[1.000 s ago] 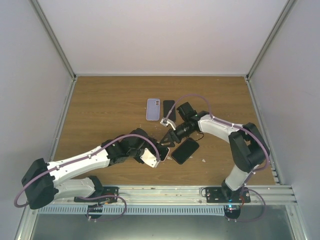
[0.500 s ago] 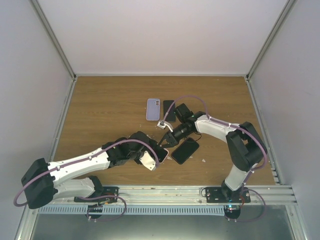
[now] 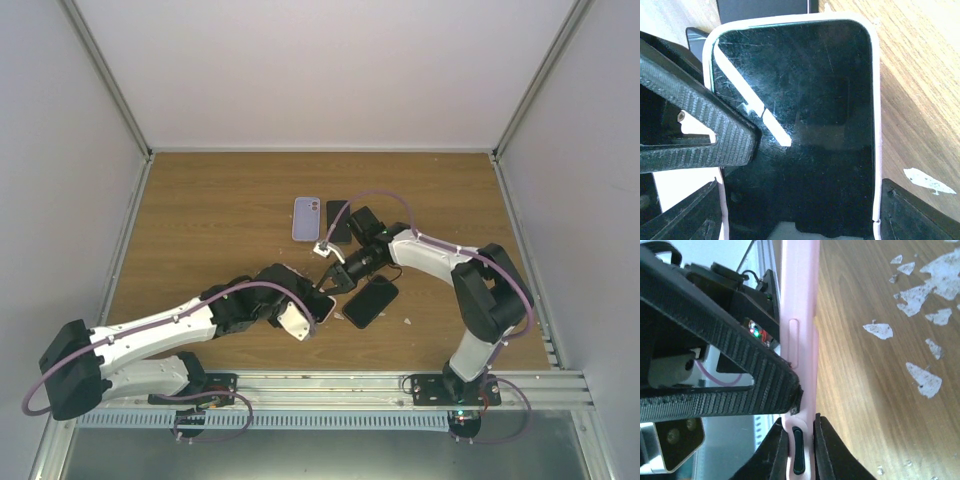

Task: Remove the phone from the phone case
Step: Pick up the phone at the center of the board.

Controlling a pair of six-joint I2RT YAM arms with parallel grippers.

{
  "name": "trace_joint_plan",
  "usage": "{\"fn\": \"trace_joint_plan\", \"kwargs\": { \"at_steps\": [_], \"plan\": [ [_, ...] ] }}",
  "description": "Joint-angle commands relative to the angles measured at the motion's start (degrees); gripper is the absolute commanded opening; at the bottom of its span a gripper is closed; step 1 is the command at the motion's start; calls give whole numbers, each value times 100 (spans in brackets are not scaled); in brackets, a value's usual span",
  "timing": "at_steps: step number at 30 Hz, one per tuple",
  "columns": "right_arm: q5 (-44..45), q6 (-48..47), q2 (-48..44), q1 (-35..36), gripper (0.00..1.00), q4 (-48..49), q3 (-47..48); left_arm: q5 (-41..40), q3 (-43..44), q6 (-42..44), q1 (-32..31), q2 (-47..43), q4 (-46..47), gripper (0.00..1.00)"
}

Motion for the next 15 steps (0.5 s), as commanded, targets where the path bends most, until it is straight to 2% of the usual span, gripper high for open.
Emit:
{"fn": "trace_joint_plan", "kwargs": {
  "at_steps": [1,2,8,15],
  "plan": [
    [-15,-6,47,92,4,-16,170,-28,241,88,-94,-34,492,53],
    [18,-24,22,92,1,-39,187,-40,268,53,-92,-10,501,56],
    [54,-60,-227,-14,1,-77,274,-22,466,-331,-2,-24,387,97],
    [-238,48,-445,-653,1,12,515,166,821,-687,339,-180,182,99]
  ]
}}
